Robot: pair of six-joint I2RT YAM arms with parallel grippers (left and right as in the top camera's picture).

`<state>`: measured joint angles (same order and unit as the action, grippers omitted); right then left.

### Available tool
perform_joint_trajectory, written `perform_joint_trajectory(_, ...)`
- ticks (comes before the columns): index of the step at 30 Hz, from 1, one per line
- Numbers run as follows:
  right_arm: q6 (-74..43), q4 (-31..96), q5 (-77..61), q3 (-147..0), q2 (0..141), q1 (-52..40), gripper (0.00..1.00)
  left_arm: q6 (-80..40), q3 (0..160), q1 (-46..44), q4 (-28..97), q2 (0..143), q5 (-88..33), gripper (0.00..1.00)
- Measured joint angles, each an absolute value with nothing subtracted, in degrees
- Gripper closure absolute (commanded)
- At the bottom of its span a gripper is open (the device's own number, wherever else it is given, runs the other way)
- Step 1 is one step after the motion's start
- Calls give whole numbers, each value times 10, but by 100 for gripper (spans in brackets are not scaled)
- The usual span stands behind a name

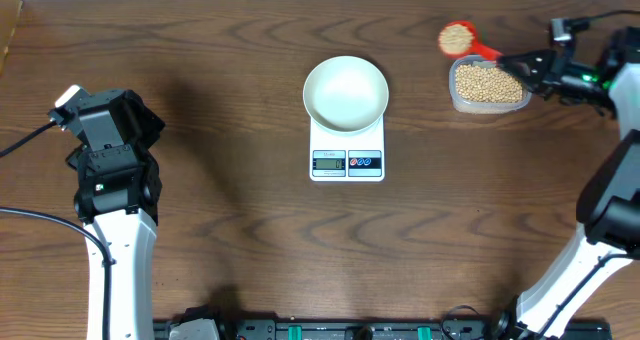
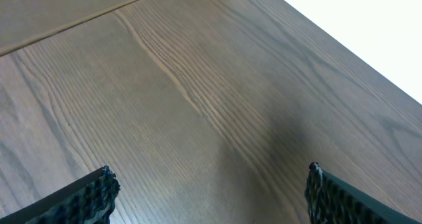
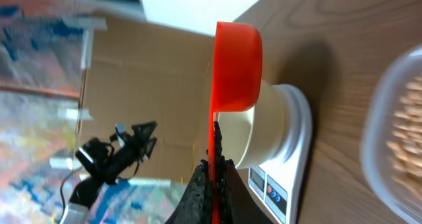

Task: Scoop item into bowl and weigh 50g on scale
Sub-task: 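Carry the filled scoop left over the white bowl on the scale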

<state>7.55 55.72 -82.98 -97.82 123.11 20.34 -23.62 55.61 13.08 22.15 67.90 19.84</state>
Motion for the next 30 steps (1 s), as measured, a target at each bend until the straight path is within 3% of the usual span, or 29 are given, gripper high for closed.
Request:
perform_joint_trajectory(14, 17, 483, -774, -978, 1231, 53, 99, -236, 556, 131, 222, 679, 198, 7)
perform_joint_trajectory(30, 4, 502, -619, -1007, 1215, -32, 99, -236, 556, 131, 222, 679, 198, 7)
